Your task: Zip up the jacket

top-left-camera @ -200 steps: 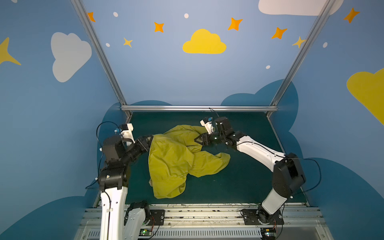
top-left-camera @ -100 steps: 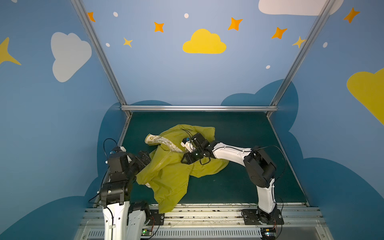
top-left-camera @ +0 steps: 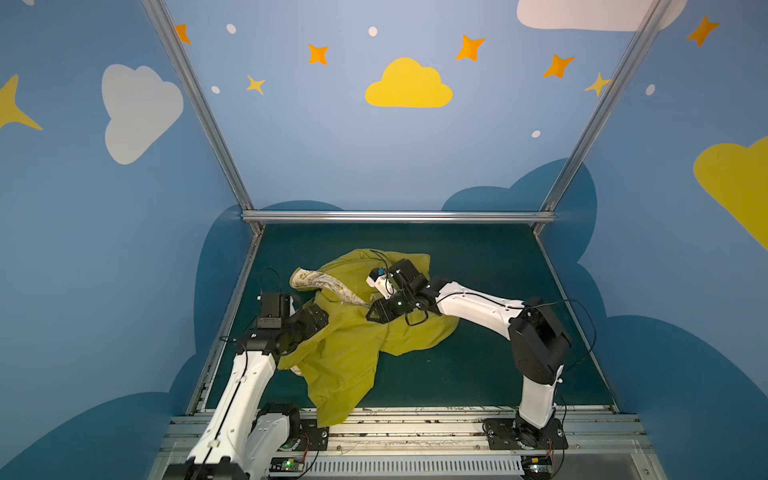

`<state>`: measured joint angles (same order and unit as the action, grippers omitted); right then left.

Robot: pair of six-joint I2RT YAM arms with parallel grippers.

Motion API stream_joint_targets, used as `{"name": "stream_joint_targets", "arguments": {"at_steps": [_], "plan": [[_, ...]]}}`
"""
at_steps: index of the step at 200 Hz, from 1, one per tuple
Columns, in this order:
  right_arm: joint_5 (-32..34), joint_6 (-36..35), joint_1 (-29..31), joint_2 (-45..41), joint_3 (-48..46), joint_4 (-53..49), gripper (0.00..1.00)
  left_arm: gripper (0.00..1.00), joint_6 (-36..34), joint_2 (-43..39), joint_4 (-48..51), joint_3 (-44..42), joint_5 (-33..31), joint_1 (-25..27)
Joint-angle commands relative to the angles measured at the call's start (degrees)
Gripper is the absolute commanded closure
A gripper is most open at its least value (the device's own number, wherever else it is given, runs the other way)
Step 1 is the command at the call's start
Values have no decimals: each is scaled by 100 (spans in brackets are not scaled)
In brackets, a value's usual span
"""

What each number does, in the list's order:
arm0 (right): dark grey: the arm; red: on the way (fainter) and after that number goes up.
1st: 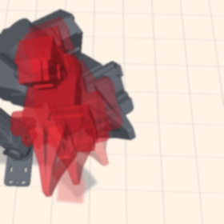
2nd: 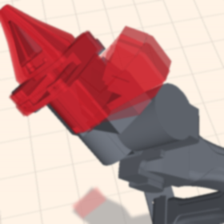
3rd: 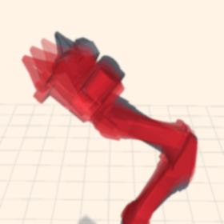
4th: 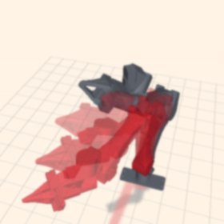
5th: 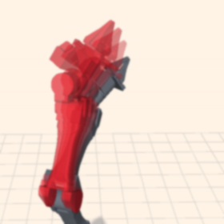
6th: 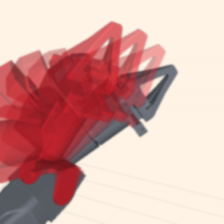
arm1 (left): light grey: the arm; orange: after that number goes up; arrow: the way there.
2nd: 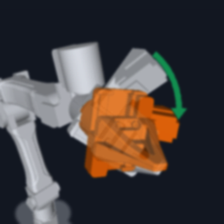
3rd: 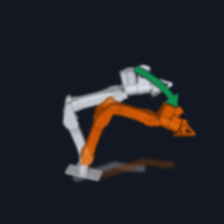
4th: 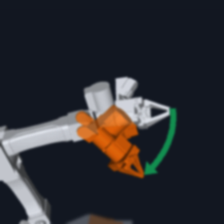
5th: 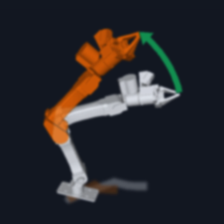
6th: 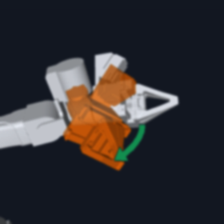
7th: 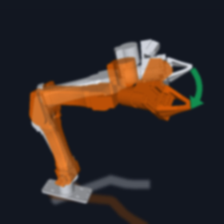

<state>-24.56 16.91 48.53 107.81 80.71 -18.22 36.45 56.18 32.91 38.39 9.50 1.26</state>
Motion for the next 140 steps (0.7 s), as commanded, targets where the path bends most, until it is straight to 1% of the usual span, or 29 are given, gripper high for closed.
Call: {"name": "stream_joint_targets", "arguments": {"at_steps": [1,26,38,57,74,83,92,97,102,118,127,135,140], "plan": [[-5,117,-162,-65,47,-147,58,1,-441,666,-270,347,-459,205],[-158,257,-317,-101,-133,6,58,1,-825,1612,-70,807,-819,590],[-207,283,-385,-136,-209,53,57,1,-877,1972,-53,917,-1138,824],[-206,274,-509,-167,-293,148,54,1,-916,2530,21,1068,-1293,910],[-63,123,-571,1,-158,133,50,4,-1007,2853,260,1296,-1213,921],[115,102,-599,195,67,-64,49,7,-1054,2865,225,1297,-1114,920],[143,36,-608,429,345,-262,48,11,-1078,2781,148,1261,-967,920],[199,20,-611,545,484,-361,47,15,-1087,2709,95,1223,-902,920],[249,1,-596,637,603,-425,46,23,-1102,2625,54,1184,-846,925],[488,-196,-523,936,908,-474,40,56,-1179,2289,59,1187,-812,914],[670,-356,-478,1133,1143,-565,37,68,-1239,2087,124,1270,-847,908],[766,-337,-474,1380,1465,-827,37,80,-1286,1902,213,1391,-874,886],[830,-323,-485,1525,1685,-1046,37,90,-1313,1797,271,1492,-887,876]]}}
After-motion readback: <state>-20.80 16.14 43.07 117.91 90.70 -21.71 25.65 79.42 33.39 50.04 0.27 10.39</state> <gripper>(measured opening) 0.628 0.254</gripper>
